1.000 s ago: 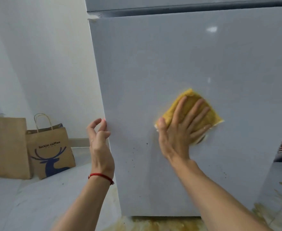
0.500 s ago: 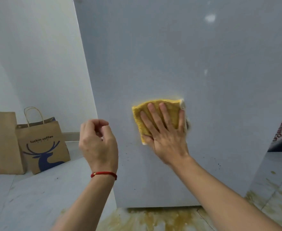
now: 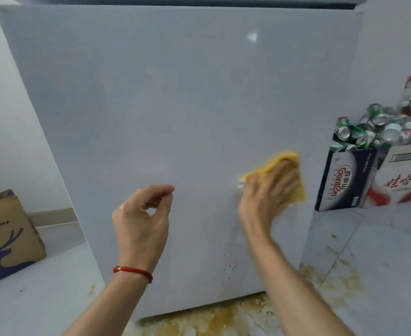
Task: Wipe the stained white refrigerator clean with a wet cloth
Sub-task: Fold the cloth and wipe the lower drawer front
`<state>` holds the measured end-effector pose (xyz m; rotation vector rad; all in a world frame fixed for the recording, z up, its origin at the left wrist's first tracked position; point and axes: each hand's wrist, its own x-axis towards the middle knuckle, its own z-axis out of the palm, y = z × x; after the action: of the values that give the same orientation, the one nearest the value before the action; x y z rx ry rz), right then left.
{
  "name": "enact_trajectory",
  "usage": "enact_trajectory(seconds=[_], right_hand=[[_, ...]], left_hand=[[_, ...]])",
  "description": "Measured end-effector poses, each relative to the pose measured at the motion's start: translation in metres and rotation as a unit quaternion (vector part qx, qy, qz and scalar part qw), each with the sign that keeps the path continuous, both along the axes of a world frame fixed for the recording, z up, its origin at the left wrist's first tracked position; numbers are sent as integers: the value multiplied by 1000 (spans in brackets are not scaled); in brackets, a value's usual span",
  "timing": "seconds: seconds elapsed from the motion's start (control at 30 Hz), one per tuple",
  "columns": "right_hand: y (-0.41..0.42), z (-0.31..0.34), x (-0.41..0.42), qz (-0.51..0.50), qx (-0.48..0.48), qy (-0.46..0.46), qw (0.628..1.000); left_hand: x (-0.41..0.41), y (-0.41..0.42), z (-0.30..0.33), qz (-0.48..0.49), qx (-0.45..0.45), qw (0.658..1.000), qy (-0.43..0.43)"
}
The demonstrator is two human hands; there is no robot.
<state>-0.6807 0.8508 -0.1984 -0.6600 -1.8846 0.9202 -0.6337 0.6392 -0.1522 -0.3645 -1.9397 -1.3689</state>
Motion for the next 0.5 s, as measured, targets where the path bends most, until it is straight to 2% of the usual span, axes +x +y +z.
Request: enact_trajectory(seconds=[0.07,0.13,0.17,0.2,0.27,0.33,0.37,0.43,0.5], right_hand=[[-38,-14,5,65,221,-21,973],[-19,-20,8,111,399,-27,910],[6,-16,8,117,435,-15,893],[31,-12,6,112,432,-8,895],[81,-4,3,73,329,-3,942],[119,-6,2,43,131,10,990],[130,-9,2,44,25,23,998],[133,-19,4,52,-140,37,988],[111,-20,4,23,-198,46,979]], left_hand=[[3,11,-1,-9,-15,1000,14],[5,25,-5,-22,-36,999,28],[6,29,-7,-28,-45,998,32],[7,29,-9,-28,-54,998,33],[6,23,-11,-14,-77,996,36],[5,11,-12,7,-84,996,29],[5,4,-11,18,-86,996,24],[3,-8,-9,36,-87,996,11],[-2,-17,-8,58,-61,996,-7]])
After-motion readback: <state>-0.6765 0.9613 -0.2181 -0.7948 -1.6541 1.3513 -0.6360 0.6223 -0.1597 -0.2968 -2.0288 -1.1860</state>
